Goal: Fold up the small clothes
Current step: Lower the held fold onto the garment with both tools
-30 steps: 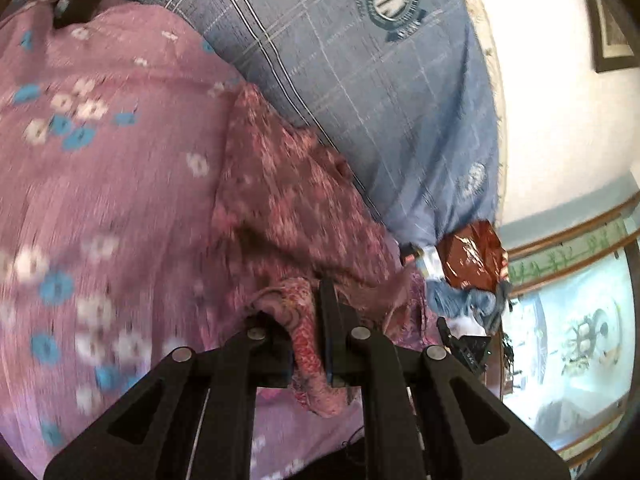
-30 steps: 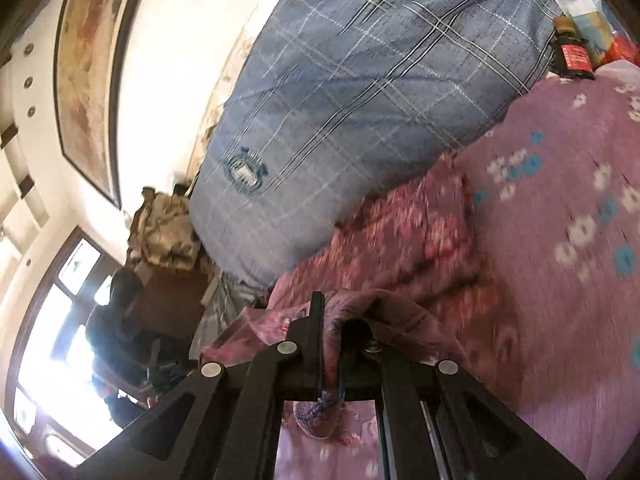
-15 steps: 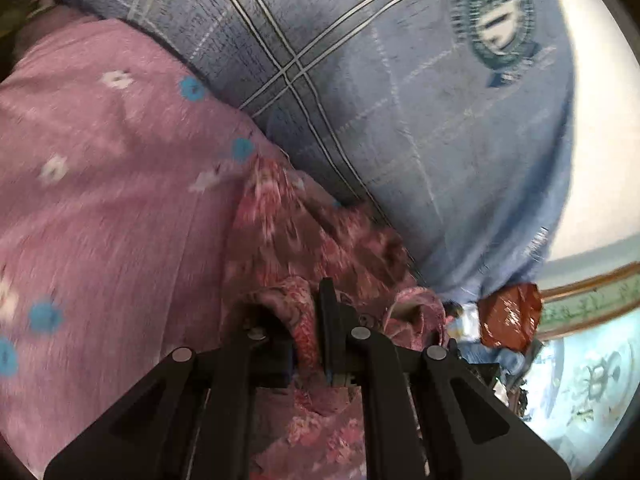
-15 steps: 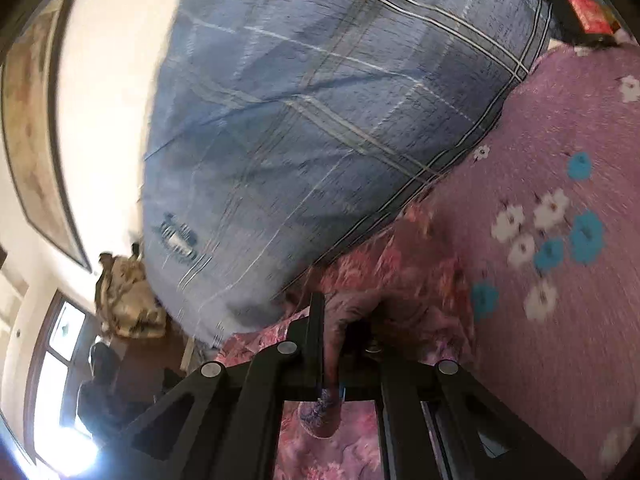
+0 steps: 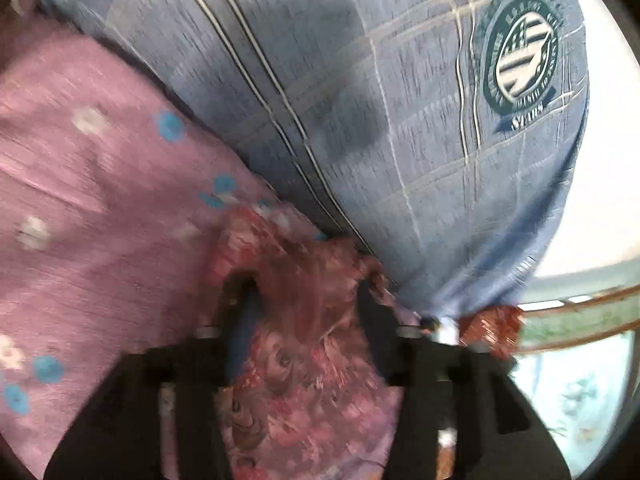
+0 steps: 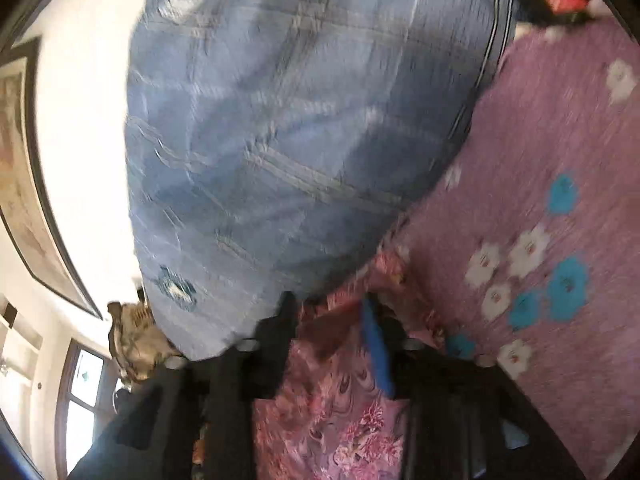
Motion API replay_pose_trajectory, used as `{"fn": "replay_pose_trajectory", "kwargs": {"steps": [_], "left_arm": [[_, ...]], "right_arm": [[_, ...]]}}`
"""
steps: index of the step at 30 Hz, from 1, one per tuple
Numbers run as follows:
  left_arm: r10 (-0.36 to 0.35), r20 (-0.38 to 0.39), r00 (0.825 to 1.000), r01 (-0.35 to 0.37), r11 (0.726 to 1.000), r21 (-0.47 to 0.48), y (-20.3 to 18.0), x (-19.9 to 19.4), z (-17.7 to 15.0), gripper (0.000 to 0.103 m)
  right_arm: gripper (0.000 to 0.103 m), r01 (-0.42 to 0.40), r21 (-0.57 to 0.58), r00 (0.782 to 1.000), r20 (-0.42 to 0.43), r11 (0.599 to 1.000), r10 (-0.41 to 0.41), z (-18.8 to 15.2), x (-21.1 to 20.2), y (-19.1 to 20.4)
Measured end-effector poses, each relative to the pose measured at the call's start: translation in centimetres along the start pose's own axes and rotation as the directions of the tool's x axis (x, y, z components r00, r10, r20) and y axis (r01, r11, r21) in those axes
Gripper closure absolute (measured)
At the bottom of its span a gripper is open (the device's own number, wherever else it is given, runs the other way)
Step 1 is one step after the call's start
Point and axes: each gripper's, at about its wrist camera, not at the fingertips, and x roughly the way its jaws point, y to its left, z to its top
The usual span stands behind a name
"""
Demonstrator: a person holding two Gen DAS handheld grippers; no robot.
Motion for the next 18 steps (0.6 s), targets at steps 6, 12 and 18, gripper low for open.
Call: {"fn": "replay_pose_trajectory", "kwargs": {"steps": [6, 12, 18], "left_arm": [[0.038, 0.009, 0.999, -0.038, 0.999, -0.014, 1.6, -0.4, -0.4, 0.027], [0.148, -0.104, 0.983, -0.136, 0.984, 0.111, 1.5, 3.5, -3.1, 0.026], [0.175, -0.056, 0.983, -0.167, 0.978, 0.125, 0.4, 5.1, -2.1, 0.085]], "right_arm": [[0.061, 0.156, -0.089, 0.988, 0.008, 0.984, -0.156, 0.4, -1.4, 0.7], [0.055, 0.301, -0.277, 0.942, -0.061, 0.912, -0.33, -0.1, 3.0, 2.5], [0.099, 0.363, -0.38, 0.899, -0.097, 0.851, -0.427, -0.6, 8.0, 3.3]]}}
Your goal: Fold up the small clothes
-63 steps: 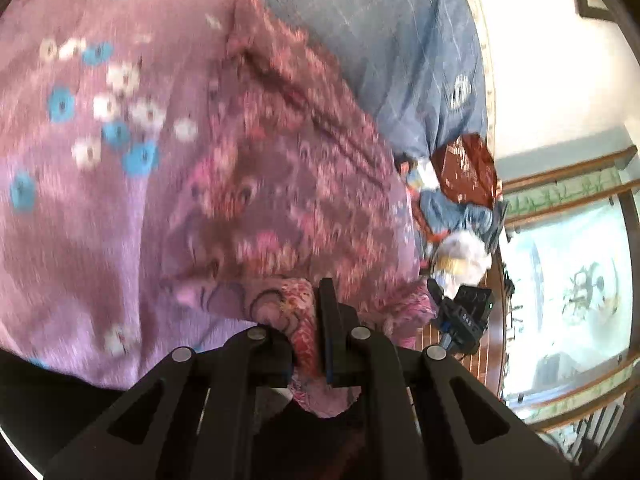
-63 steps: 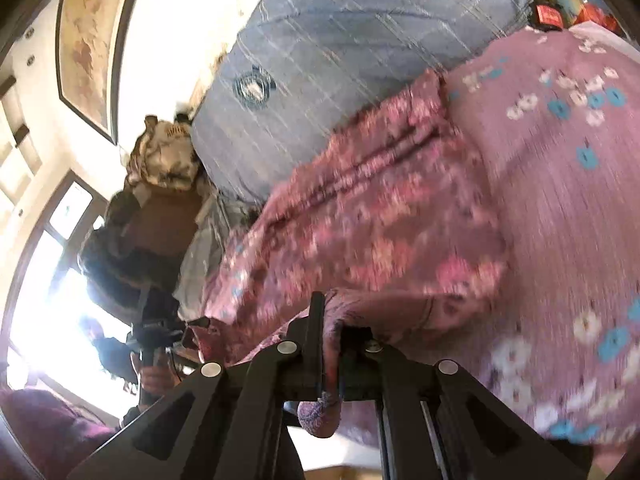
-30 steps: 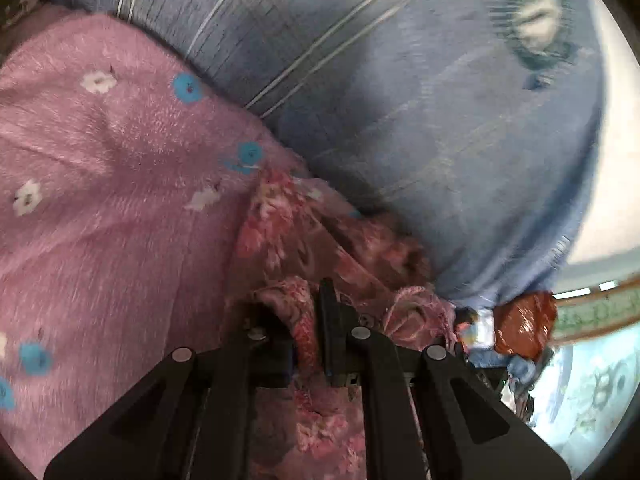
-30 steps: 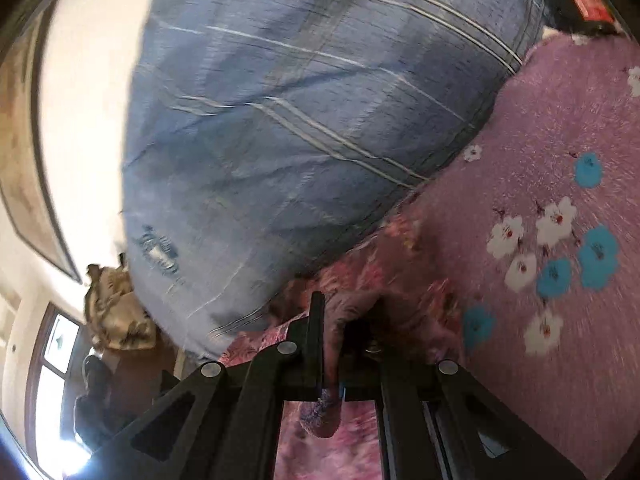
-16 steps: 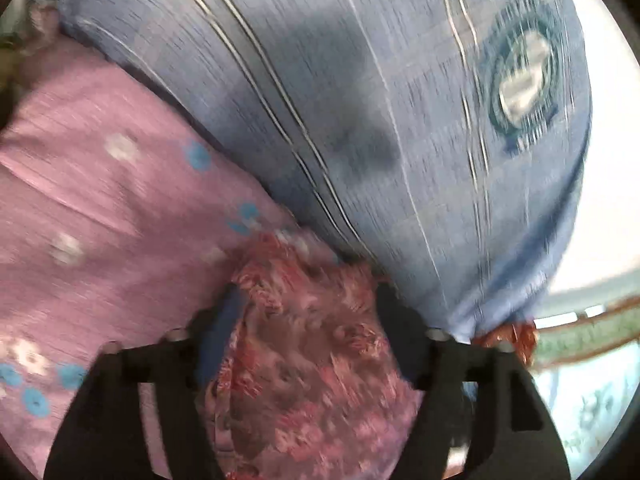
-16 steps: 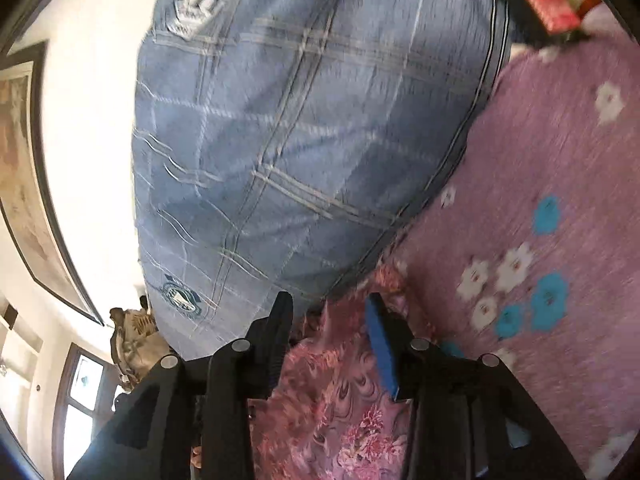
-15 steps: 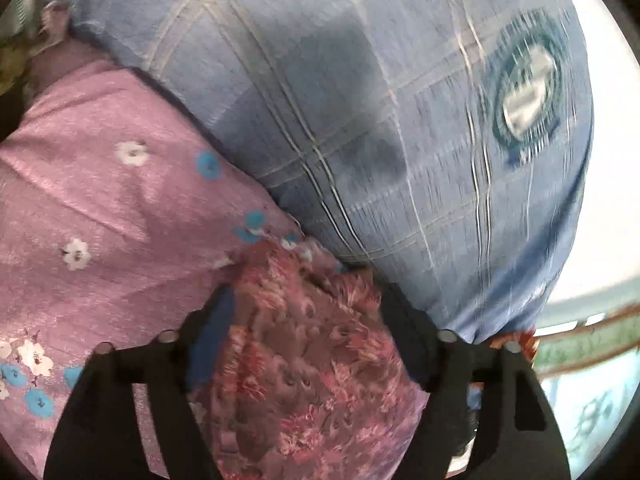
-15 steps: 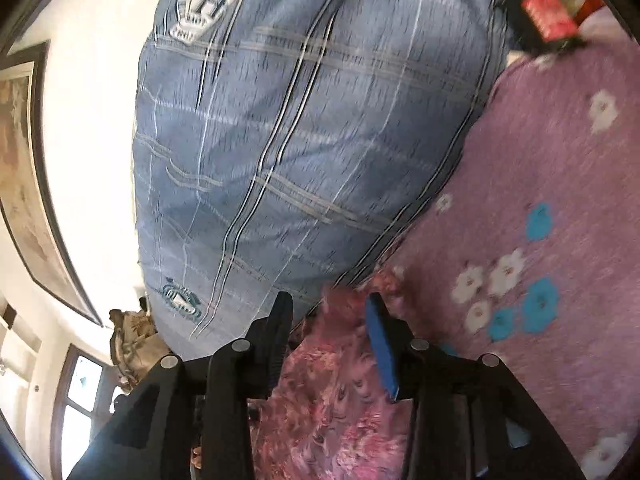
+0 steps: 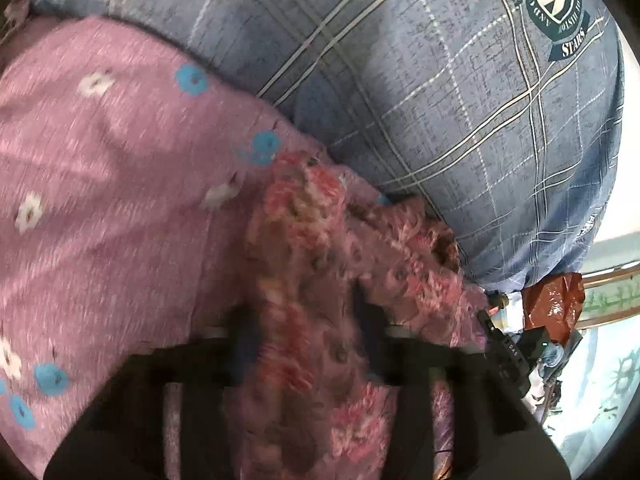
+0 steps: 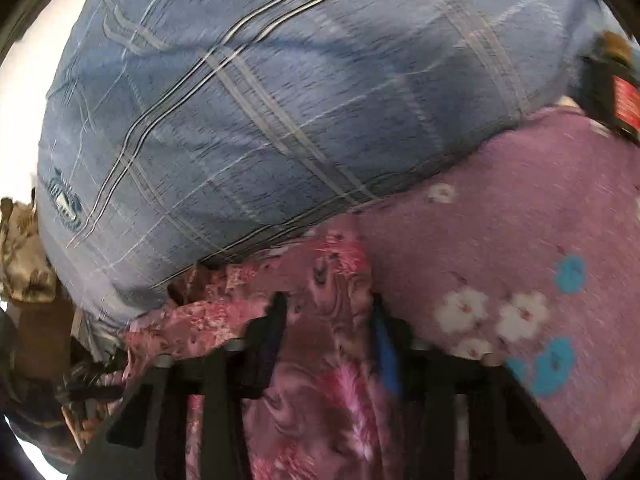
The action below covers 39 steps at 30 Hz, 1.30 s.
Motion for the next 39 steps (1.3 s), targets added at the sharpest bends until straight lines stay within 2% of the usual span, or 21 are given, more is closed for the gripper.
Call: {"fn": "replay_pose_trajectory", "kwargs": {"steps": [3, 6, 7, 8, 10, 12, 13, 16, 17, 18, 20, 21, 23, 24, 26, 27, 28, 30, 32, 35, 39], "left_arm": [[0.005, 0.053, 0.999, -0.007, 0.999, 0.044, -1.0, -0.8, 0.7, 0.094], [0.044, 0.142, 0.989, -0.055, 0.996, 0.073, -1.2, -0.9, 1.8, 0.096], [0.112, 0.137, 0.984, -0.12, 0.991, 0.059, -0.8, 0.1, 2.2, 0.096], [0.144, 0.117, 0.983, -0.151, 0.987, 0.049, -0.7, 1.1, 2.3, 0.096], [0.185, 0.063, 0.981, -0.187, 0.982, 0.018, 0.1, 2.8, 2.5, 0.096], [0.162, 0.079, 0.984, -0.164, 0.986, 0.018, -0.1, 1.8, 2.4, 0.096], [0.143, 0.086, 0.986, -0.145, 0.989, 0.023, -0.3, 0.8, 2.1, 0.096], [0.091, 0.085, 0.992, -0.095, 0.995, 0.037, -0.2, -2.7, 0.5, 0.09], [0.065, 0.081, 0.995, -0.069, 0.997, 0.046, -0.3, -3.6, -0.4, 0.077], [0.033, 0.084, 0.996, -0.039, 0.997, 0.064, -0.3, -5.1, -2.2, 0.059], [0.007, 0.1, 0.995, -0.015, 0.997, 0.08, -0.2, -7.0, -4.9, 0.038], [-0.034, 0.102, 0.994, 0.025, 0.996, 0.089, 0.1, -8.0, -7.2, 0.035], [-0.118, 0.083, 0.99, 0.112, 0.991, 0.071, 0.7, -8.8, -9.8, 0.035], [-0.181, 0.062, 0.981, 0.18, 0.983, 0.033, 1.3, -8.7, -11.8, 0.035], [-0.27, 0.047, 0.962, 0.272, 0.962, -0.02, 1.9, -8.5, -13.7, 0.035], [-0.323, 0.045, 0.945, 0.325, 0.944, -0.051, 2.2, -8.1, -15.0, 0.034], [-0.347, 0.048, 0.937, 0.35, 0.935, -0.062, 2.3, -8.3, -15.5, 0.034], [-0.369, 0.046, 0.928, 0.371, 0.926, -0.069, 2.2, -8.2, -16.0, 0.034], [-0.363, 0.041, 0.931, 0.365, 0.928, -0.075, 1.9, -7.9, -15.8, 0.034], [-0.311, 0.046, 0.949, 0.314, 0.942, -0.117, 1.6, -6.2, -15.6, 0.032], [-0.341, 0.088, 0.936, 0.352, 0.901, -0.253, 4.0, -5.0, -15.1, 0.032]], "right_arm": [[0.099, -0.059, -0.07, 0.996, 0.055, 0.996, 0.063, 0.8, -1.2, 1.4], [0.099, -0.139, -0.067, 0.97, 0.19, 0.988, 0.149, 1.6, -3.9, 1.5], [0.099, -0.141, -0.034, 0.965, 0.216, 0.989, 0.145, 2.0, -4.0, 0.7], [0.099, -0.115, -0.008, 0.972, 0.207, 0.993, 0.114, 2.1, -3.5, 0.0], [0.099, 0.007, 0.04, 0.995, 0.1, 0.999, -0.011, 2.1, -0.8, -1.7], [0.096, 0.116, 0.042, 0.993, 0.01, 0.992, -0.116, 1.3, 1.1, -2.4], [0.093, 0.12, 0.039, 0.993, -0.006, 0.992, -0.12, 0.9, 1.3, -2.4], [0.091, 0.081, 0.056, 0.994, 0.069, 0.995, -0.085, -0.6, -1.3, -2.0], [0.089, 0.058, 0.059, 0.994, 0.088, 0.997, -0.063, -1.2, -2.7, -1.8], [0.087, 0.037, 0.057, 0.994, 0.103, 0.998, -0.042, -2.0, -4.1, -1.7], [0.084, -0.007, 0.045, 0.993, 0.115, 0.999, 0.001, -3.9, -6.8, -1.6], [0.081, -0.024, 0.045, 0.992, 0.123, 0.999, 0.018, -5.2, -8.2, -1.6], [0.078, -0.067, 0.066, 0.989, 0.133, 0.996, 0.058, -7.7, -10.3, -2.0], [0.075, -0.093, 0.082, 0.987, 0.136, 0.992, 0.081, -9.1, -11.4, -2.4], [0.073, -0.131, 0.115, 0.985, 0.13, 0.985, 0.116, -11.2, -13.4, -2.8], [0.072, -0.146, 0.127, 0.984, 0.126, 0.981, 0.13, -12.4, -13.9, -2.9], [0.071, -0.16, 0.14, 0.982, 0.122, 0.977, 0.143, -13.5, -14.4, -3.0], [0.07, -0.172, 0.16, 0.982, 0.105, 0.972, 0.157, -15.3, -14.9, -3.2], [0.07, -0.169, 0.177, 0.984, 0.085, 0.97, 0.156, -16.2, -14.2, -2.7], [0.069, -0.184, 0.224, 0.982, 0.077, 0.957, 0.17, -17.0, -13.4, -3.2], [0.063, -0.258, 0.332, 0.966, 0.088, 0.907, 0.243, -18.1, -12.5, -4.2]]}}
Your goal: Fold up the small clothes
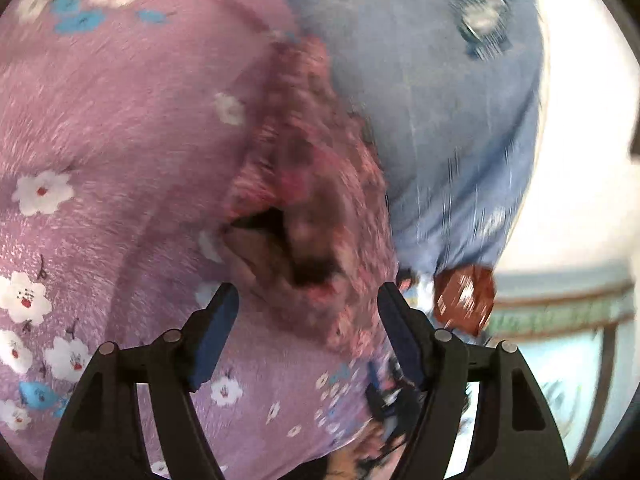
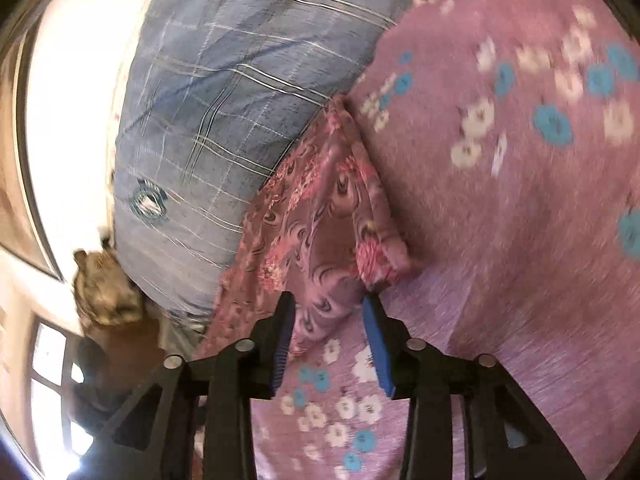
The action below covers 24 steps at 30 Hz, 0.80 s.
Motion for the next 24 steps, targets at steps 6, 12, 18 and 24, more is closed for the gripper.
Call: {"fn": "replay_pose_trajectory", "kwargs": {"steps": [6, 12, 18, 24], "left_arm": [[-0.046, 0.042, 0.998, 0.05, 0.994, -0.102, 1.3, 0.0, 1.7, 0.093], [0.094, 0.102, 0.99, -0.093, 0.995, -0.022, 0.0, -1.9, 1.9, 0.101], [0.217, 0.101, 0.971, -0.21, 0.975, -0.073, 3.8, -3.2, 1.1, 0.101], [0.177, 0.154, 0.972, -0.188, 0.981, 0.055, 0.3, -4.9, 0.1, 0.044]], "right_arm": [[0.075, -0.013, 0.08, 0.999, 0.039, 0.997, 0.01, 0.8, 2.7, -0.7], [0.098, -0.063, -0.059, 0.989, 0.133, 0.996, 0.071, 2.3, 0.5, 2.3], [0.098, 0.107, -0.084, 0.992, 0.075, 0.991, -0.101, 2.0, 1.5, 0.2], [0.088, 0.064, -0.035, 0.995, 0.079, 0.997, -0.062, 1.6, 1.2, -0.3]]}}
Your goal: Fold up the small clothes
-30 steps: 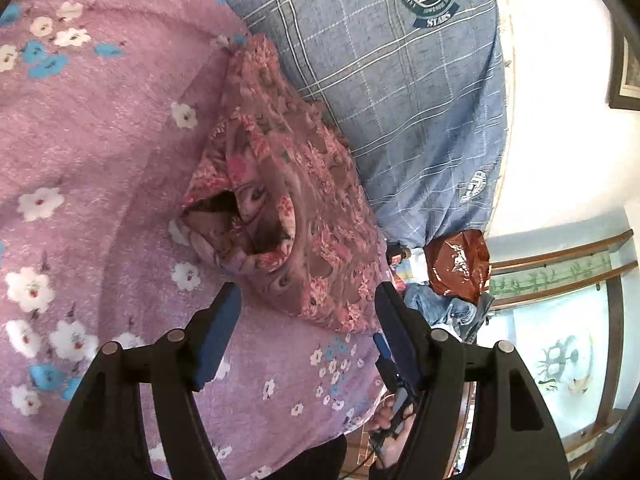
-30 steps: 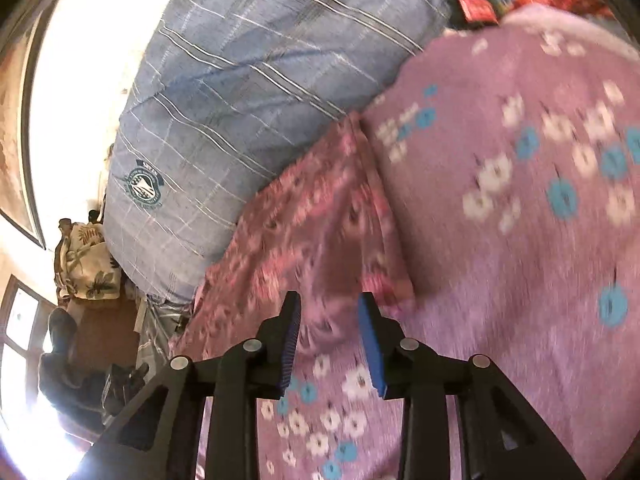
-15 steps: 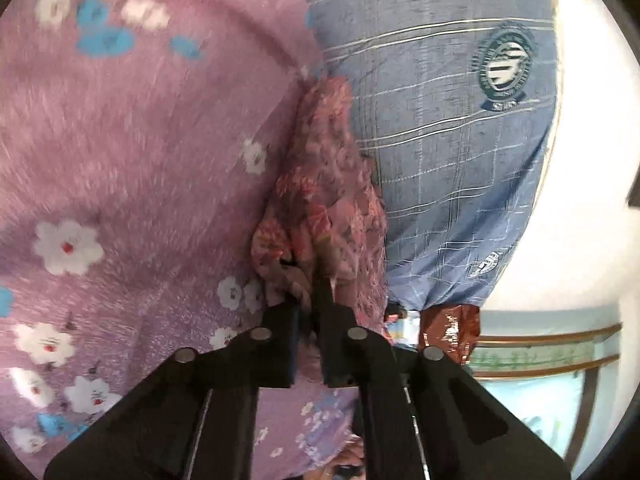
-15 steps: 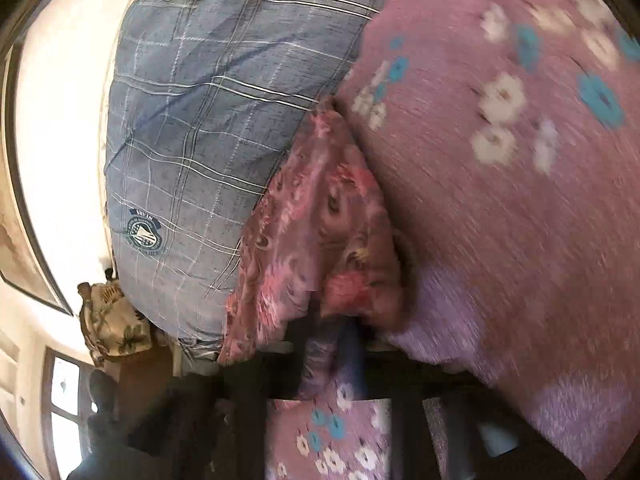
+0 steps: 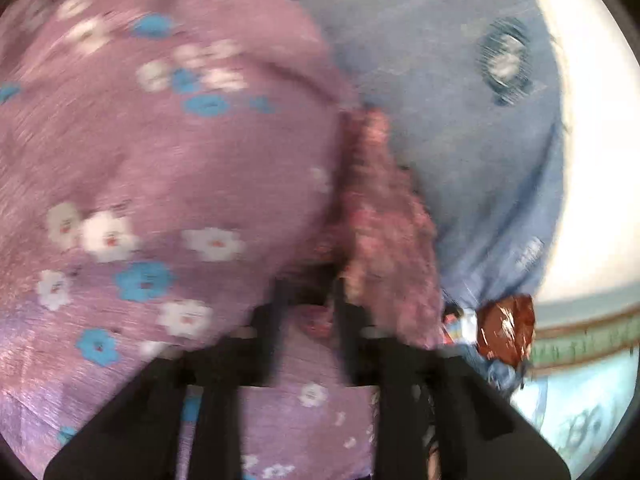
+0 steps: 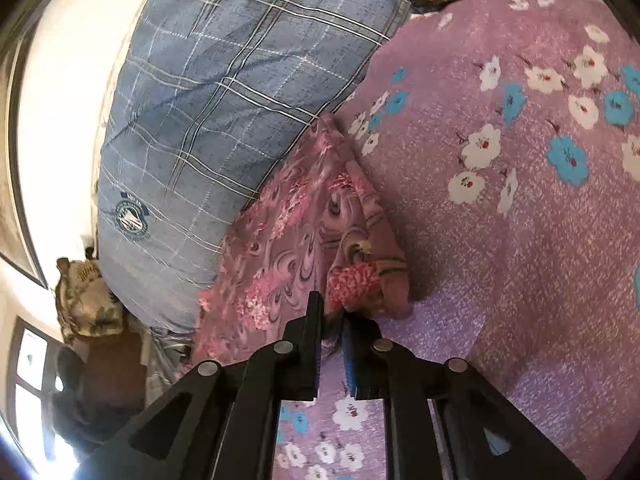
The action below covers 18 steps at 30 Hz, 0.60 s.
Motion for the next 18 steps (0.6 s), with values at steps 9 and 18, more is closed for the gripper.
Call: {"fn": "replay_pose_trajectory", "kwargs": {"steps": [9, 18], "left_arm": [[0.17, -0.086, 0.982, -0.153, 0.972, 0.179, -2.9, 5.4, -0.2, 0.095], [0.202, -0.049, 0.978, -0.191, 0.966, 0.173, -0.8, 4.2, -0.3, 0.093]], "right_arm": [[0.095, 0.002, 0.046, 0.999, 0.032, 0.999, -0.003, 0.1, 0.4, -0.7], [0.099, 0.125, -0.092, 0.992, 0.017, 0.988, -0.124, 0.9, 0.6, 0.3]]}}
